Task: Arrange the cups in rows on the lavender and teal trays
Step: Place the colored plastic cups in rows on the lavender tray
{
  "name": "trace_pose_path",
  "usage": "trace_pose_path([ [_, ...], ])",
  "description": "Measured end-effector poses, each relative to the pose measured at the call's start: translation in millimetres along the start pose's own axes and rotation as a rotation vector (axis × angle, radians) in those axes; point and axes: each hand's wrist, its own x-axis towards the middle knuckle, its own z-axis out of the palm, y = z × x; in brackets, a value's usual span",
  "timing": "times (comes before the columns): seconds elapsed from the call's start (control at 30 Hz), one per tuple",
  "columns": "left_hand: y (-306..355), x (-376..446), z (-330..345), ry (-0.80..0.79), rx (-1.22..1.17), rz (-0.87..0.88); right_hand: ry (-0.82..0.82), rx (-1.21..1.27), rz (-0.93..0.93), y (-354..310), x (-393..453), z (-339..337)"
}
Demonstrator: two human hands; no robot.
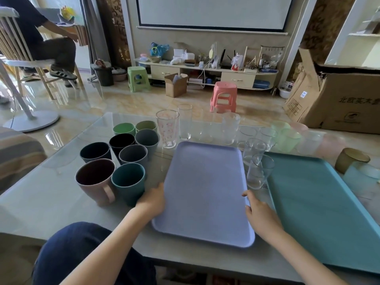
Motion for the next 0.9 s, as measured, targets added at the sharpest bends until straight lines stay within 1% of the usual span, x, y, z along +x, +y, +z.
trace_pose_path([
  [0.13,1,-4,-2,-0.035,-0.006,0.001,-0.01,-0.006,0.014,0,-1,-2],
  [0.23,10,-9,-4,-0.027,0.132,-0.051,0.009,-0.142,0.047,-7,1,-5],
  [0.3,17,-13,-6,0.035,0.218,-0.041,0.058,-0.25,0.05,-23,5,-10],
  [0.37,23,-18,-14,0.138,0.224,0.012,0.116,-0.255,-0.01,-45,11,-15],
  [0.43,24,-27,-25,0.212,0.107,0.117,0.128,-0.164,-0.112,-70,18,-21],
  [0.47,23,-33,-32,0.21,0.007,0.188,0.113,-0.097,-0.163,-84,22,-23],
  [0.53,18,-47,-50,0.207,-0.19,0.29,0.056,0.068,-0.26,-112,30,-23],
  [0.57,14,-53,-60,0.27,-0.265,0.294,0.01,0.171,-0.294,-127,33,-22],
  [0.6,9,-56,-71,0.383,-0.315,0.268,-0.045,0.282,-0.314,-142,36,-21],
  [0.67,-5,-53,-91,0.646,-0.361,0.161,-0.152,0.453,-0.34,-172,38,-21],
  [0.73,-23,-41,-107,0.828,-0.371,0.038,-0.188,0.485,-0.405,-198,42,-22],
  [0.77,-34,-33,-111,0.864,-0.367,-0.028,-0.192,0.477,-0.442,-209,45,-24],
  [0.8,-45,-25,-114,0.862,-0.367,-0.086,-0.199,0.464,-0.476,-219,47,-25],
  [0.9,-74,1,-122,0.743,-0.339,-0.162,-0.18,0.452,-0.505,-239,52,-24],
])
